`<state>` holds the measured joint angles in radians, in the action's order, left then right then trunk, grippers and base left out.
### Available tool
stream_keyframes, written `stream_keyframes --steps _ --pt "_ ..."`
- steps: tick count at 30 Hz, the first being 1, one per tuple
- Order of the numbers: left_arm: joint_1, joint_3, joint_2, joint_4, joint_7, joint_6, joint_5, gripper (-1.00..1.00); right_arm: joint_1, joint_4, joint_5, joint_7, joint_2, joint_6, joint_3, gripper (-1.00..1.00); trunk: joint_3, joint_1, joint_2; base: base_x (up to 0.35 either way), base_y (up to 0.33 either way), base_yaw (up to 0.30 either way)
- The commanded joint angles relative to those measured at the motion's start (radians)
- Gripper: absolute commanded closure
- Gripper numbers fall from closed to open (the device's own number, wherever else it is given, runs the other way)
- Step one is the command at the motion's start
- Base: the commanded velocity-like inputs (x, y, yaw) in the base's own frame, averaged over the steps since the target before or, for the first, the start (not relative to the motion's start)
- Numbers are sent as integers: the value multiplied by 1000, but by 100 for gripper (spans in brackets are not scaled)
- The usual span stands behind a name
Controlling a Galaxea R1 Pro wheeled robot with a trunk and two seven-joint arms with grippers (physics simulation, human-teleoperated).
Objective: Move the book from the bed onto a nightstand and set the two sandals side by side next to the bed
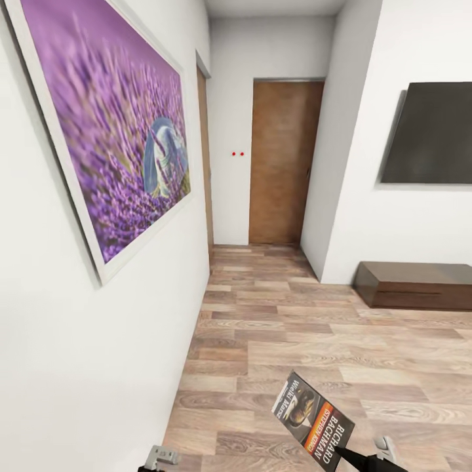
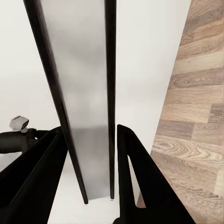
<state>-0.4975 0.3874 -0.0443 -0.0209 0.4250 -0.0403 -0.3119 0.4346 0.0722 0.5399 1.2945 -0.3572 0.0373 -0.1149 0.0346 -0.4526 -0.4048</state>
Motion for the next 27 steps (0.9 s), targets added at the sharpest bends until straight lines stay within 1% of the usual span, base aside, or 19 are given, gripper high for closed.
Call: stream_keyframes --steps 1,21,24,27 --pt "-1 9 0 1 3 -4 -7 -100 1 0 8 2 0 4 -5 100 2 -1 -2 331 0 0" --pt "-1 9 0 1 3 -4 -7 -100 1 -1 8 3 0 3 -5 100 2 -1 -2 331 0 -1" --pt "-1 9 0 1 3 -4 -7 -100 1 0 8 3 0 2 -5 100 2 -1 -2 331 0 -74" --pt "-1 9 0 1 3 -5 -7 -100 1 -1 8 3 0 1 -5 100 2 -1 -2 251 0 -216"
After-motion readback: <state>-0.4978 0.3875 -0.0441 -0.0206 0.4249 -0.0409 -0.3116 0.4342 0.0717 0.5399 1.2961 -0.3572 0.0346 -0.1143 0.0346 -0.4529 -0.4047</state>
